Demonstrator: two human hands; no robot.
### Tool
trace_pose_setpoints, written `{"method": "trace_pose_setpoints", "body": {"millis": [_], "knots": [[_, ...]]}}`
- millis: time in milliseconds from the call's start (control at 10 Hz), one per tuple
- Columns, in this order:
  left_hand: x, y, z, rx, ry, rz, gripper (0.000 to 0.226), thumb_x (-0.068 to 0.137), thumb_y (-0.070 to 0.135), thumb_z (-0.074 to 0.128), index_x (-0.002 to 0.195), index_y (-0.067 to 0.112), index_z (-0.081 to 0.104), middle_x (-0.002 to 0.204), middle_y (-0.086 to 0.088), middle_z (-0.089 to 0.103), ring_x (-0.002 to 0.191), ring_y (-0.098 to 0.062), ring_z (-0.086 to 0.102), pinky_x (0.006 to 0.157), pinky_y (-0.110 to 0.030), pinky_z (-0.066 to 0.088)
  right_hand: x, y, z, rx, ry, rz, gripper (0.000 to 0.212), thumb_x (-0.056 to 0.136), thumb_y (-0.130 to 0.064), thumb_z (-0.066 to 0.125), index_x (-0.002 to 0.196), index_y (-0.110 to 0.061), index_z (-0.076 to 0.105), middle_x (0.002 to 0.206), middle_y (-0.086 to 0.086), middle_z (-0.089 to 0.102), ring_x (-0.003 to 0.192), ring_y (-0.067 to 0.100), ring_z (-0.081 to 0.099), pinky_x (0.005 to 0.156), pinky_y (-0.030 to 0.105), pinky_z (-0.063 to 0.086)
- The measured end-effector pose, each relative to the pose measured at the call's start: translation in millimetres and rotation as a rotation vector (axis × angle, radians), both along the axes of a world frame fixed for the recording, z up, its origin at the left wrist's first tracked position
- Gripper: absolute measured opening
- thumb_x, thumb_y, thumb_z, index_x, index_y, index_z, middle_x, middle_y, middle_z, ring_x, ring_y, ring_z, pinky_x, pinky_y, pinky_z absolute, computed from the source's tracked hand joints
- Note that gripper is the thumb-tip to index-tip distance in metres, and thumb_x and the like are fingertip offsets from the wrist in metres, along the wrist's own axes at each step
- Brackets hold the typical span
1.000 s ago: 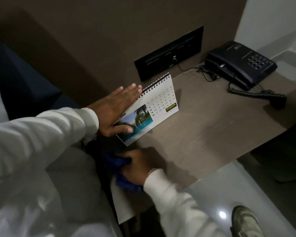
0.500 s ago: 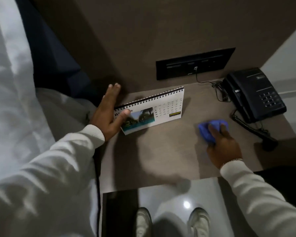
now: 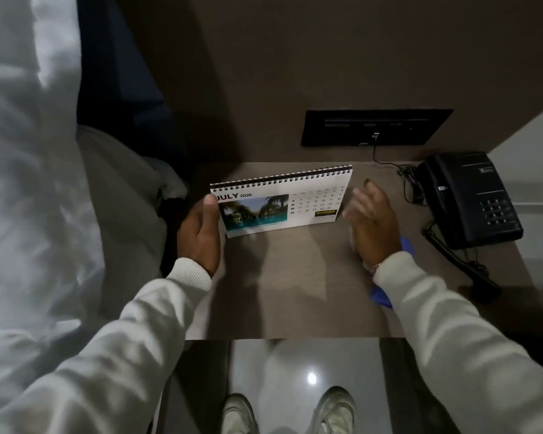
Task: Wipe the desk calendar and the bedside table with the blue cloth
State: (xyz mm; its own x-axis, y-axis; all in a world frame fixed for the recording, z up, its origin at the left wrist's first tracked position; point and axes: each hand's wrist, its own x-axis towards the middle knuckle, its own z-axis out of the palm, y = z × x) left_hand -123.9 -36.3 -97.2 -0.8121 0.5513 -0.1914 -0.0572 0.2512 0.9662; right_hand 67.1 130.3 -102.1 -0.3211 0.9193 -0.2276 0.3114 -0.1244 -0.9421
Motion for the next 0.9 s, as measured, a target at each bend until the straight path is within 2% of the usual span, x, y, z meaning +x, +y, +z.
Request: {"method": "trace_pose_setpoints", "body": {"millis": [100,200,300,400,500,700,800,900], "knots": [[0,6,2,0.057,-0.137,0.062,0.031,0.097,0.044,0.038,0.086,0.034,0.066,0.097,0.005,0.067,0.092,-0.012,0.06,0.082,-0.032,0.048,-22,1,4,-0.111,0.152,-0.085,0.064,0.082,0.022,0.044,0.141,-0.001,0.035,0.14,0.022,0.049,0.127,0.03,0.051,0.099,0.035,0.048],[-6,13,2,0.1,-0.249,0.039,0.031,0.096,0.047,0.037,0.104,0.031,0.063,0.102,0.015,0.065,0.096,0.0,0.059,0.078,-0.025,0.047,-28,1,7,-0.121,0.162,-0.109,0.063,0.08,0.026,0.04,0.138,0.002,0.039,0.14,0.02,0.05,0.124,0.026,0.052,0.105,0.041,0.044],[-19,28,5,0.106,-0.294,-0.005,0.034,0.095,0.05,0.036,0.111,0.032,0.06,0.104,0.018,0.063,0.097,0.002,0.057,0.082,-0.028,0.045,-31,14,6,-0.102,0.157,-0.087,0.068,0.077,0.027,0.038,0.139,0.0,0.039,0.142,0.018,0.049,0.123,0.021,0.051,0.105,0.041,0.044],[-30,45,11,0.106,-0.314,-0.045,0.043,0.093,0.054,0.037,0.121,0.028,0.058,0.12,0.007,0.063,0.111,-0.011,0.056,0.088,-0.033,0.045,-36,32,2,-0.123,0.198,-0.07,0.071,0.075,0.029,0.034,0.141,0.002,0.035,0.146,0.02,0.044,0.132,0.027,0.047,0.104,0.04,0.045],[-43,60,14,0.092,-0.308,-0.063,0.051,0.091,0.059,0.037,0.125,0.026,0.057,0.132,0.001,0.059,0.121,-0.02,0.054,0.092,-0.04,0.045,-43,47,-3,-0.148,0.252,-0.079,0.07,0.076,0.031,0.031,0.141,0.004,0.032,0.147,0.022,0.041,0.134,0.032,0.044,0.079,0.021,0.046],[-54,72,13,0.069,-0.288,-0.091,0.042,0.087,0.065,0.037,0.104,0.036,0.063,0.11,0.011,0.065,0.107,-0.014,0.059,0.073,-0.032,0.047,-52,60,-13,-0.176,0.333,-0.123,0.077,0.074,0.031,0.03,0.144,-0.001,0.027,0.147,0.024,0.04,0.133,0.032,0.044,0.081,0.025,0.047],[-56,72,17,0.044,-0.278,-0.095,0.042,0.085,0.068,0.037,0.093,0.04,0.066,0.097,0.02,0.069,0.096,-0.005,0.064,0.069,-0.029,0.047,-53,57,-6,-0.171,0.343,-0.112,0.077,0.076,0.028,0.033,0.145,-0.005,0.027,0.146,0.023,0.041,0.131,0.031,0.046,0.081,0.027,0.048],[-58,71,21,0.0,-0.21,-0.026,0.042,0.08,0.071,0.04,0.082,0.039,0.066,0.103,0.011,0.072,0.107,-0.014,0.065,0.085,-0.037,0.051,-45,54,10,-0.143,0.322,-0.193,0.072,0.08,0.023,0.041,0.143,-0.01,0.031,0.142,0.021,0.047,0.122,0.025,0.051,0.072,0.024,0.047]]}}
